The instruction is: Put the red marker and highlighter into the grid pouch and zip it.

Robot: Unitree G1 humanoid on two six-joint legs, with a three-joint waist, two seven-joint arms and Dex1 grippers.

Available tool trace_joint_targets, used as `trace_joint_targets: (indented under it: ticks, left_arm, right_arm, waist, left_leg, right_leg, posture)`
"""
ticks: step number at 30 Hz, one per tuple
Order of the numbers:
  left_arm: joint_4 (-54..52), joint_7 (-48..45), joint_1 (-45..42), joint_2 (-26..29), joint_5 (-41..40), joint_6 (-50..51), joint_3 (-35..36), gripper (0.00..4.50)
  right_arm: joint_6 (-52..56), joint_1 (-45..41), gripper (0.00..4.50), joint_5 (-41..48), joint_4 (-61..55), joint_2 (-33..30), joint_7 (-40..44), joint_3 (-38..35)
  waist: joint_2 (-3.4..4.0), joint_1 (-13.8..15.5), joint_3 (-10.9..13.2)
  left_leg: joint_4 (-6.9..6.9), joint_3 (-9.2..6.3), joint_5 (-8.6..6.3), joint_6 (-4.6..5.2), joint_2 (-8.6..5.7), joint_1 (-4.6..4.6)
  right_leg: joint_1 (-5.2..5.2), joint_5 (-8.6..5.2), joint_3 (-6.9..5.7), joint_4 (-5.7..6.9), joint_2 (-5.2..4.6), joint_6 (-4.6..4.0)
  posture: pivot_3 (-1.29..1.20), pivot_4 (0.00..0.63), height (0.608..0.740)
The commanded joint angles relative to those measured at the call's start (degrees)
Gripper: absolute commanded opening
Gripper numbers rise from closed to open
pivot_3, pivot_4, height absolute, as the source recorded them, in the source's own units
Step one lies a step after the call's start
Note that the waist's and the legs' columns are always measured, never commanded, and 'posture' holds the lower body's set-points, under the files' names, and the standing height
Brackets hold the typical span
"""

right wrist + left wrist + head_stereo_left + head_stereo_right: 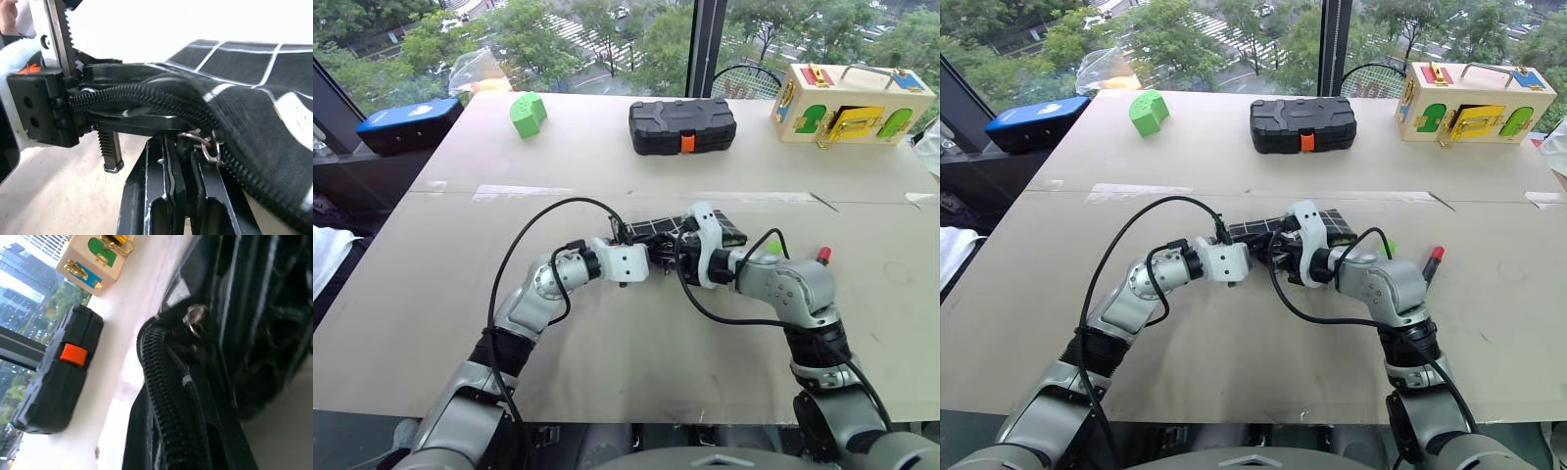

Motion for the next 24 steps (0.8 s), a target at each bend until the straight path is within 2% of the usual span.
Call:
trace_joint_targets:
  ticks: [1,5,16,24]
  left_arm:
    - [-2.9,-1.7,1.0,1.0,-1.3,-2.6,-0.7,0.00]
    - [-2.8,-2.7,1.1,1.1,-1.6,-2.9,-1.2,0.00]
    - [-1.7,-4.4,-1.1,-1.4,-1.5,-2.6,-2.5,0.00]
    - [-2.2,-4.5,-1.4,-3.3,-2.4,-1.1,-2.3,0.00]
  right_arm:
    - [-0.3,-0.3,0.09,2.3,-3.6,-1.6,1.3,-3.3]
    - [0.7,-0.4,0.09,3.2,-4.5,-3.2,2.0,-3.1]
    - [0.3,-1.8,0.09,1.1,-5.0,-4.1,5.1,7.6]
    - [0.5,-2.0,0.09,-0.4,-4.5,-3.4,6.1,10.6]
  waist:
    - [0.00,0.0,0.0]
    - [0.00,0.0,0.0]
    - [0.00,0.0,0.0]
    - [0.00,0.0,0.0]
  left_leg:
    - [0.00,0.00,-0.01,0.01,0.00,0.00]
    - [-0.03,0.01,-0.05,0.09,0.01,0.00]
    - [-0.03,0.05,-0.10,0.17,0.01,-0.01]
    - [-0.03,0.05,-0.10,0.16,0.01,-0.01]
  right_leg:
    - [-0.01,0.00,0.00,0.00,0.00,0.00]
    - [-0.04,0.00,0.00,0.02,0.00,0.00]
    - [-0.07,0.00,0.02,0.03,0.00,0.00]
    - [-0.07,0.00,0.02,0.03,0.00,0.00]
  posture:
    - [0.00,0.150,0.740]
    - [0.00,0.150,0.740]
    - [0.00,0.150,0.740]
    - [0.00,0.150,0.740]
